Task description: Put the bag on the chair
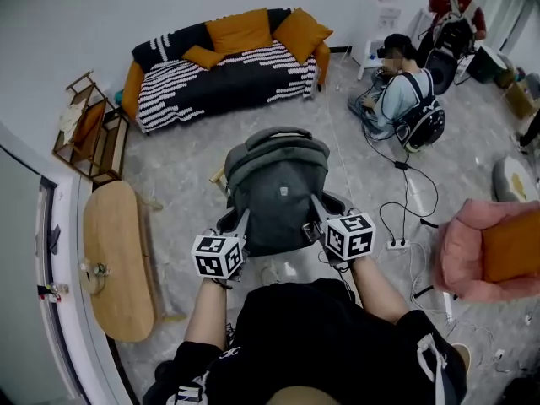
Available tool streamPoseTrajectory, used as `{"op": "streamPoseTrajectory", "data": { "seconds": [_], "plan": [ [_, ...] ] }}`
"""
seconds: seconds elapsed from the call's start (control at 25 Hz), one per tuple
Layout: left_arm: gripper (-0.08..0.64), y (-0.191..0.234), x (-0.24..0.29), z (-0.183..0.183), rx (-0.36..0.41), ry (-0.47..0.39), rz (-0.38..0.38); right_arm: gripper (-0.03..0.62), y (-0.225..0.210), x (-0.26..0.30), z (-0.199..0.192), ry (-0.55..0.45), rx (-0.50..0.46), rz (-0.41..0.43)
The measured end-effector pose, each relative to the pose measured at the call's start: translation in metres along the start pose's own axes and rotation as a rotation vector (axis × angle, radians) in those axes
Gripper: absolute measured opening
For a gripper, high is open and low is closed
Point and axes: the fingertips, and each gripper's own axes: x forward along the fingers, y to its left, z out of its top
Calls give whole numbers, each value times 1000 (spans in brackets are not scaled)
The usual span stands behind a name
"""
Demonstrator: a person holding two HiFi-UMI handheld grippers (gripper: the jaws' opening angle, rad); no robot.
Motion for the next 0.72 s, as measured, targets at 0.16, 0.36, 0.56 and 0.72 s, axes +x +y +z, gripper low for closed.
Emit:
{"op": "streamPoseTrajectory", "data": {
  "seconds": [0.16, 0.36, 0.56, 0.72],
  "plan": [
    [83, 21, 40, 5, -17, 25, 38, 71, -26, 42, 3, 34, 3, 37],
    [83, 27, 86, 9, -62, 65, 115, 71, -65, 80, 9, 105, -11, 111],
    [84, 38, 115, -14, -142, 117, 172, 71, -85, 113, -5, 197, -45, 156],
    [84, 60, 120, -38, -189, 157, 197, 71, -80, 138, -26, 259, -55, 173]
  ]
}}
